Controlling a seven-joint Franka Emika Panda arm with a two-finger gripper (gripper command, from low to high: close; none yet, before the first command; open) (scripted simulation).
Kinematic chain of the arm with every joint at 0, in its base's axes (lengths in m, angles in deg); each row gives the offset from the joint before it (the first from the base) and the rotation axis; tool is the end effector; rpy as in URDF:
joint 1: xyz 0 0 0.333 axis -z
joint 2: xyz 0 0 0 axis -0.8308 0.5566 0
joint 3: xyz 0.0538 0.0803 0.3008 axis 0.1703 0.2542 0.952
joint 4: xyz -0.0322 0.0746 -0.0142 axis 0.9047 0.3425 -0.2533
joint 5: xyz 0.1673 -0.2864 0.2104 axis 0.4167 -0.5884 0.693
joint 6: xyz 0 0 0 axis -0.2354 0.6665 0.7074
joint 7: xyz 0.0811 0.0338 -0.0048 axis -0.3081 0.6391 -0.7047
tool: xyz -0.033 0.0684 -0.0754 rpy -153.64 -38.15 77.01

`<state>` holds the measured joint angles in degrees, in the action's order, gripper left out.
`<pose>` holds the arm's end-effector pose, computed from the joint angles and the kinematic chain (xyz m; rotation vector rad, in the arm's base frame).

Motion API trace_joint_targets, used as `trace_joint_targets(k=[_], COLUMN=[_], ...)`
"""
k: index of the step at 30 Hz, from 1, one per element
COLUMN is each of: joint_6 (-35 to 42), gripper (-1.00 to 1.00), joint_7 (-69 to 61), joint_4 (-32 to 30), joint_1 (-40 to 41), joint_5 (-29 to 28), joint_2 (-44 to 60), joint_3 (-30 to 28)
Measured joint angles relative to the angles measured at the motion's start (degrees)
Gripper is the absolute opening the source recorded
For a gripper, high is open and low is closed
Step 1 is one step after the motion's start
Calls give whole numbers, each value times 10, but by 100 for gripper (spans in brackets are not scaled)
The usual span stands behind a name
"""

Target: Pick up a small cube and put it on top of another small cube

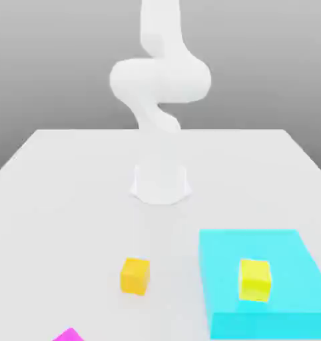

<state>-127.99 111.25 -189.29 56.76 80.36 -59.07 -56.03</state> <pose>0.3788 -0.0052 0.6611 -2.4853 1.0786 -0.9430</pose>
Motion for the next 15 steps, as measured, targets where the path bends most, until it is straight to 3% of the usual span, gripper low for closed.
trace_joint_targets(k=[15], joint_6=[-216], gripper=[0], joint_7=[25], joint_4=[-203], joint_1=[36], joint_5=[-6], joint_2=[322], joint_3=[-20])
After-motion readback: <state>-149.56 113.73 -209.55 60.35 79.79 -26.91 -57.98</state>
